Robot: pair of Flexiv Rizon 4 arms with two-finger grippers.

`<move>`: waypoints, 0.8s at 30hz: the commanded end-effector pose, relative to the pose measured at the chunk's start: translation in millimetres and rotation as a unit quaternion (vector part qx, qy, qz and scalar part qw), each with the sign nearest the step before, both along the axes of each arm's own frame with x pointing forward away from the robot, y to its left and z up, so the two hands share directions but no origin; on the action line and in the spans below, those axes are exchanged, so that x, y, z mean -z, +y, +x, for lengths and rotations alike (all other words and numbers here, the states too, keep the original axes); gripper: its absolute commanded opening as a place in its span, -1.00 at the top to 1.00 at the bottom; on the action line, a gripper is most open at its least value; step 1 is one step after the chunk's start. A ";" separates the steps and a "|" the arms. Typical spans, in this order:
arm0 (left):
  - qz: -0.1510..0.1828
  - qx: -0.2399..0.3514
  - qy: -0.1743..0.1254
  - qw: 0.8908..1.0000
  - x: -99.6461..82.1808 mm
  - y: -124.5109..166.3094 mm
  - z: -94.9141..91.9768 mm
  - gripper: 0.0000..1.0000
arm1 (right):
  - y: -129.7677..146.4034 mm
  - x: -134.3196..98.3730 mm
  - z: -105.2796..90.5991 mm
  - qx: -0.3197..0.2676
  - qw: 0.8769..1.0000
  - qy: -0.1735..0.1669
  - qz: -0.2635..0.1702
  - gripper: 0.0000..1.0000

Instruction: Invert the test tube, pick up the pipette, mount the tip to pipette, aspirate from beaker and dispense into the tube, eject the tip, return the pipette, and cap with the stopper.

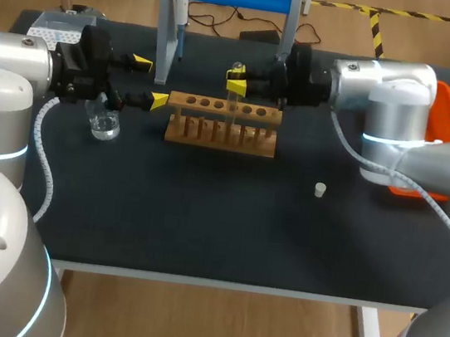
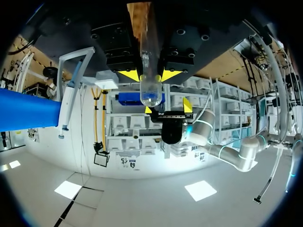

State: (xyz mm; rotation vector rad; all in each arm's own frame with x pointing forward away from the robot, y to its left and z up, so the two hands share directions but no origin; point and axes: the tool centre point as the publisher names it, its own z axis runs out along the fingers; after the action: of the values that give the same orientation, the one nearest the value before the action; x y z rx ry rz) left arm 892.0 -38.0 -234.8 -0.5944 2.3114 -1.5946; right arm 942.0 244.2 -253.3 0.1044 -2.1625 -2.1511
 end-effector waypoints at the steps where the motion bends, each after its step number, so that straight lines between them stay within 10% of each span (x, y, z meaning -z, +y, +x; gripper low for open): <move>1: 0.000 -0.002 -0.001 1.000 1.0 -0.8 -0.2 -1.00 | -1.4 -7.2 -2.6 0.004 1.000 -0.002 -0.005 1.00; 24: 0.000 -0.002 -0.001 1.000 1.0 -0.8 -0.2 -1.00 | -7.1 -30.7 0.3 0.023 1.000 0.002 -0.005 1.00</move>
State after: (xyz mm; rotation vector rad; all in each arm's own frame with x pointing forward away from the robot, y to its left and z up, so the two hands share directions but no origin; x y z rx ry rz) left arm 892.0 -38.0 -234.8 -0.5944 2.3114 -1.5946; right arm 944.8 238.9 -226.4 0.0520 -2.1872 -2.1667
